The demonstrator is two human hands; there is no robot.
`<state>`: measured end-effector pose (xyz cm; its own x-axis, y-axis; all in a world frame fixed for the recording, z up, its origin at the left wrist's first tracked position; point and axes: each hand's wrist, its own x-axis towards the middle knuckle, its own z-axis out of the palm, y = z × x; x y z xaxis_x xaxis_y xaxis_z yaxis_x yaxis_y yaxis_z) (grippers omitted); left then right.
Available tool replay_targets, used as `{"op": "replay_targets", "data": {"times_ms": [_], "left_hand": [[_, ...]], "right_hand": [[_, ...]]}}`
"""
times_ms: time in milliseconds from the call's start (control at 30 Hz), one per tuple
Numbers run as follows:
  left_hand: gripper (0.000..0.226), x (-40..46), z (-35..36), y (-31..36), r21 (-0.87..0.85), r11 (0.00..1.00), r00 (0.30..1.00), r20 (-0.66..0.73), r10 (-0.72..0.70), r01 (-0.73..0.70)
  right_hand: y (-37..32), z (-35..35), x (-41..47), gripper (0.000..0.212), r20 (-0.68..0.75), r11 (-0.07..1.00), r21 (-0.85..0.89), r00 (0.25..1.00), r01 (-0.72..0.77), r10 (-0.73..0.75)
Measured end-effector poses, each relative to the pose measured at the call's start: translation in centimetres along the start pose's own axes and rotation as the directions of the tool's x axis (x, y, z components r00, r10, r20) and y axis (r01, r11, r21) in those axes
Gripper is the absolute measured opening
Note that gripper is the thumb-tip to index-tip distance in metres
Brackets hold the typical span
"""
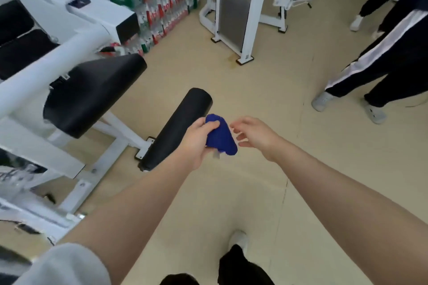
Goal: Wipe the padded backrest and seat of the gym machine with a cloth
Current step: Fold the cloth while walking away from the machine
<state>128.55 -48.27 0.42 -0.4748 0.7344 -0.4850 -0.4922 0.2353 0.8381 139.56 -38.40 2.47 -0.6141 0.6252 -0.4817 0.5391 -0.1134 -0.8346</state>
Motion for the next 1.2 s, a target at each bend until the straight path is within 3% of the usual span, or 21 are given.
{"op": "replay_targets", "data": {"times_ms": [67, 167, 333, 433, 533, 700, 800, 967, 1100, 1200], "left_hand": [[0.023, 3.7, 2.5, 2.3, -0.103, 0.995, 1.0, -0.013, 0.001, -0.002], [0.029, 9.1, 5.2, 5.1, -0.268, 0.963, 0.999, 0.041, -0.02, 0.03], [0.028, 18.8, 8.2, 8.1, -0.366, 0.926, 0.994, 0.096, -0.056, 0.087], [0.028, 25.9, 9.7, 10.5, -0.271, 0.955, 0.991, 0.088, -0.096, 0.116], [0.023, 33.0, 11.6, 14.7, -0.157, 0.984, 0.996, 0.049, -0.073, 0.08], [0.023, 43.4, 13.7, 23.1, 0.236, 0.954, 0.963, -0.146, 0.226, -0.188], [0.016, 49.2, 13.8, 27.5, 0.306, 0.915, 0.933, -0.158, 0.322, -0.264], [0.031, 57.7, 12.4, 32.0, 0.065, 0.995, 0.992, -0.097, 0.082, -0.076], [0.018, 64.2, 10.5, 35.0, -0.189, 0.976, 0.976, -0.205, 0.068, -0.108], [0.025, 69.1, 9.0, 37.9, -0.268, 0.946, 0.938, -0.337, 0.084, -0.181]], "right_hand": [[-1.3, -3.2, 3.5, 0.036, 0.024, 0.996, 0.056, 0.997, -0.076, 0.074], [-3.1, -6.5, 8.1, 0.04, 0.152, 0.944, 0.303, 0.984, -0.132, 0.089], [-6.2, -11.1, 17.2, 0.047, 0.161, 0.915, 0.387, 0.986, -0.112, 0.052], [-8.1, -14.3, 24.0, 0.042, 0.17, 0.953, 0.288, 0.984, -0.091, 0.042], [-10.9, -17.2, 31.5, 0.035, 0.181, 0.954, 0.293, 0.983, -0.065, 0.011], [-18.5, -21.8, 43.3, 0.031, 0.193, 0.971, 0.24, 0.981, -0.016, -0.031], [-22.7, -23.9, 49.5, 0.031, 0.178, 0.956, 0.294, 0.982, 0.001, -0.056], [-27.7, -25.3, 59.6, 0.028, 0.275, 0.959, 0.283, 0.96, -0.025, -0.057], [-32.5, -25.2, 68.2, 0.024, 0.377, 0.997, 0.047, 0.924, 0.059, -0.073], [-37.0, -24.6, 74.6, 0.005, 0.432, 0.976, -0.132, 0.896, 0.172, -0.1]]}}
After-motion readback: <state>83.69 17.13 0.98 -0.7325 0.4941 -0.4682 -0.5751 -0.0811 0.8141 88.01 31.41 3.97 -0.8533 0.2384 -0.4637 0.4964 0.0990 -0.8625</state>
